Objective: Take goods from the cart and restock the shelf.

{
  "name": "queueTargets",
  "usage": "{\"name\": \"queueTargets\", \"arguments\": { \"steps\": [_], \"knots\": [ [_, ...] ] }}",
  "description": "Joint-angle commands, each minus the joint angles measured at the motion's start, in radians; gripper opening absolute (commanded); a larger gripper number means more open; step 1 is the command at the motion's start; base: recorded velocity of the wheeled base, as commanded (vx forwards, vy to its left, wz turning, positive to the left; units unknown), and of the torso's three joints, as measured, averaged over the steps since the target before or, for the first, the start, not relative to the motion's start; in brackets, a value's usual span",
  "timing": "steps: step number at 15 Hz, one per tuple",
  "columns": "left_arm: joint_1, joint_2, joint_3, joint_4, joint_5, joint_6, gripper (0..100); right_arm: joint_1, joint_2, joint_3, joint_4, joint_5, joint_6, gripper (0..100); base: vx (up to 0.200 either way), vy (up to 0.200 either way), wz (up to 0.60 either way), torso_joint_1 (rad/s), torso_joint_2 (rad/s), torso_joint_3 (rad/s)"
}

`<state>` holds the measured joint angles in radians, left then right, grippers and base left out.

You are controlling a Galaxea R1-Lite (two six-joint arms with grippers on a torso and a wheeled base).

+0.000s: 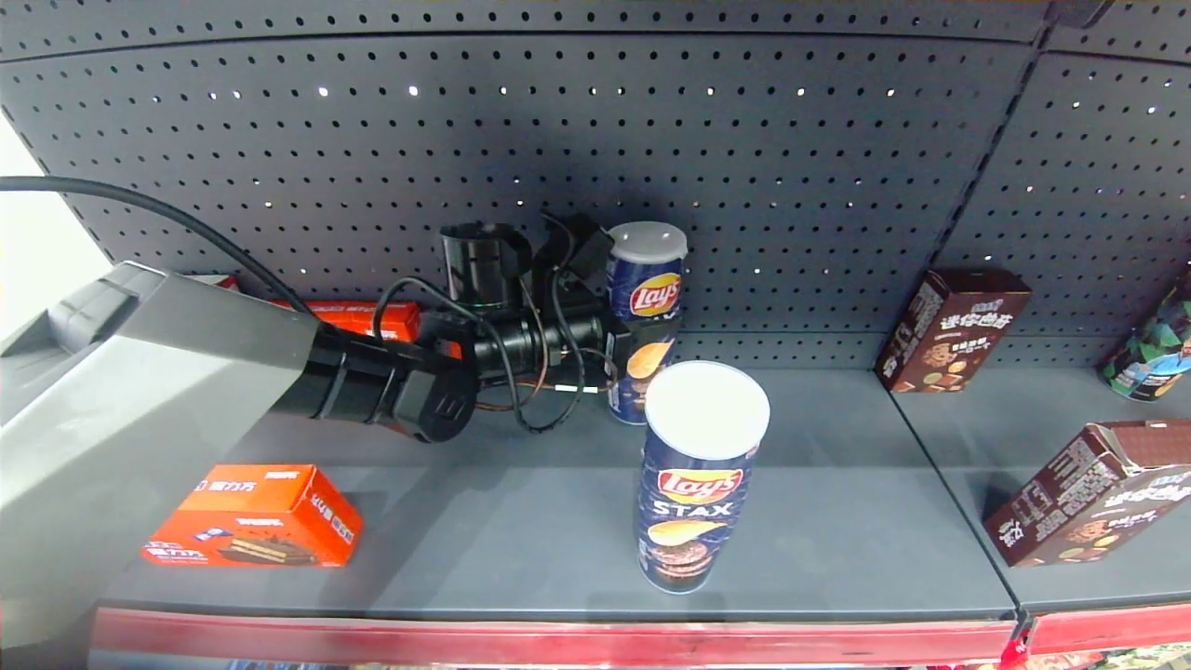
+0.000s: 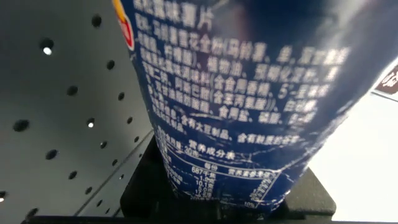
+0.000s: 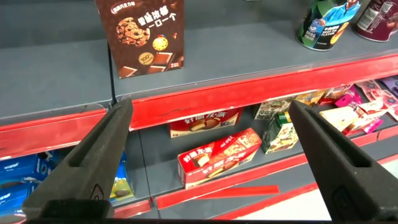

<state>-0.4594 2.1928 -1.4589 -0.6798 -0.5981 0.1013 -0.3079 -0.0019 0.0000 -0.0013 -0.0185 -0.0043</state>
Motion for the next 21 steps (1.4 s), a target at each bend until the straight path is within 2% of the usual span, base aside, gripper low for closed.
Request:
{"name": "queueTargets", "arguments": {
  "steps": [1,4,5,6,10,13,14,16,17,18,20,21],
  "knots": [
    [-0.001,0.012,-0.001,-0.001,0.000,0.002,0,0.000,0.002,0.000,0.000,0.000,0.000,100,0.000,0.000,0.00,0.000,0.00,0.000],
    [-0.007,0.024,-0.001,-0.004,0.000,0.006,0,0.001,0.002,0.000,0.000,0.000,0.000,100,0.000,0.000,0.00,0.000,0.00,0.000],
    [-0.013,0.036,0.005,-0.035,0.000,0.005,0,0.000,0.002,0.000,0.000,0.000,0.000,100,0.000,0.000,0.00,0.000,0.00,0.000],
    [-0.015,0.038,0.006,-0.037,0.000,0.006,100,0.000,0.002,0.000,0.000,0.000,0.000,100,0.000,0.000,0.00,0.000,0.00,0.000],
    [-0.007,-0.008,0.061,-0.034,0.000,0.006,100,0.000,0.002,0.000,0.000,0.000,0.000,100,0.000,0.000,0.00,0.000,0.00,0.000],
    [0.002,-0.123,0.175,-0.023,0.006,0.005,100,0.000,0.002,0.000,0.000,0.000,0.000,100,0.000,0.000,0.00,0.000,0.00,0.000],
    [0.008,-0.176,0.224,-0.020,0.032,0.006,100,0.001,0.002,0.000,0.000,0.000,0.000,100,0.000,0.000,0.00,0.000,0.00,0.000],
    [0.008,-0.211,0.258,-0.018,0.081,0.008,100,0.000,0.002,0.000,0.000,0.000,0.000,100,0.000,0.000,0.00,0.000,0.00,0.000],
    [0.010,-0.245,0.299,-0.012,0.142,0.011,100,0.000,0.002,0.000,0.000,0.000,0.000,100,0.000,0.000,0.00,0.000,0.00,0.000],
    [0.010,-0.245,0.299,-0.012,0.142,0.011,100,0.000,0.002,0.000,0.000,0.000,0.000,100,0.000,0.000,0.00,0.000,0.00,0.000],
    [0.010,-0.281,0.331,0.075,0.199,0.072,100,0.001,0.002,0.000,0.000,0.000,0.000,100,0.000,0.000,0.00,0.000,0.00,0.000],
    [0.010,-0.283,0.331,0.088,0.221,0.078,100,0.001,0.002,0.000,0.000,0.000,0.000,100,0.000,0.000,0.00,0.000,0.00,0.000]
  ]
}}
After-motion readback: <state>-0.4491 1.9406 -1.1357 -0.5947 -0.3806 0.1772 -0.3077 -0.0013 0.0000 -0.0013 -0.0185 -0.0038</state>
